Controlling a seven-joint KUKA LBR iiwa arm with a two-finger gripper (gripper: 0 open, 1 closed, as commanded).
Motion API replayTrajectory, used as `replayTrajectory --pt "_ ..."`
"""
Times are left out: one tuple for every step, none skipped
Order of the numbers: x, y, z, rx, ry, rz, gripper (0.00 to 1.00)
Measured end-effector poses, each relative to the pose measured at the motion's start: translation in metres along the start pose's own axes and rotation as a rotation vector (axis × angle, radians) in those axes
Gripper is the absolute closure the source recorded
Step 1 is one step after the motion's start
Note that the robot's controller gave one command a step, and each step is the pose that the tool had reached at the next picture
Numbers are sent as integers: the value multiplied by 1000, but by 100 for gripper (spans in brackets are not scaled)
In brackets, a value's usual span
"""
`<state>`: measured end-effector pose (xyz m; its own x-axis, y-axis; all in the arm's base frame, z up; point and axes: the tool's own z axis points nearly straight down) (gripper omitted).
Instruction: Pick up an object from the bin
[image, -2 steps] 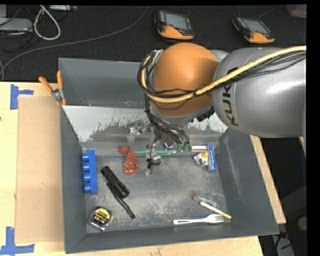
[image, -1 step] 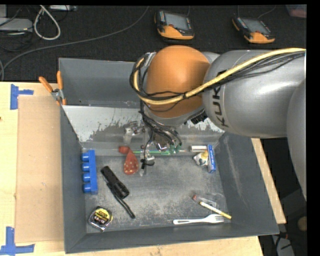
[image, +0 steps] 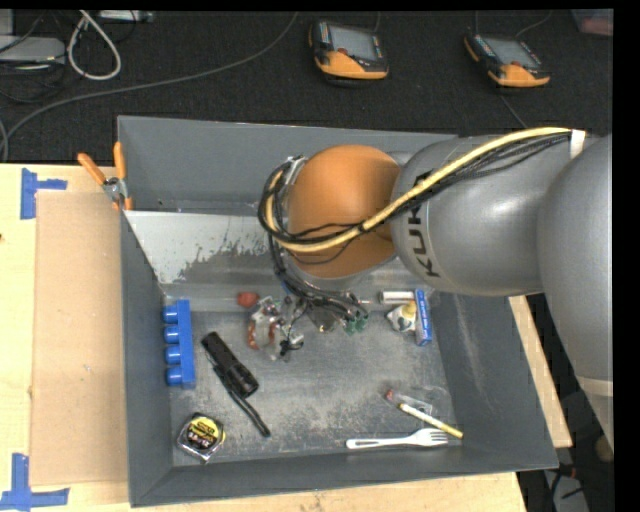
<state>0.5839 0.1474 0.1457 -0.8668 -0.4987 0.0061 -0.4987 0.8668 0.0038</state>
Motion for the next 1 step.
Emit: replayTrajectory --pt "0 0 0 0 1 3 100"
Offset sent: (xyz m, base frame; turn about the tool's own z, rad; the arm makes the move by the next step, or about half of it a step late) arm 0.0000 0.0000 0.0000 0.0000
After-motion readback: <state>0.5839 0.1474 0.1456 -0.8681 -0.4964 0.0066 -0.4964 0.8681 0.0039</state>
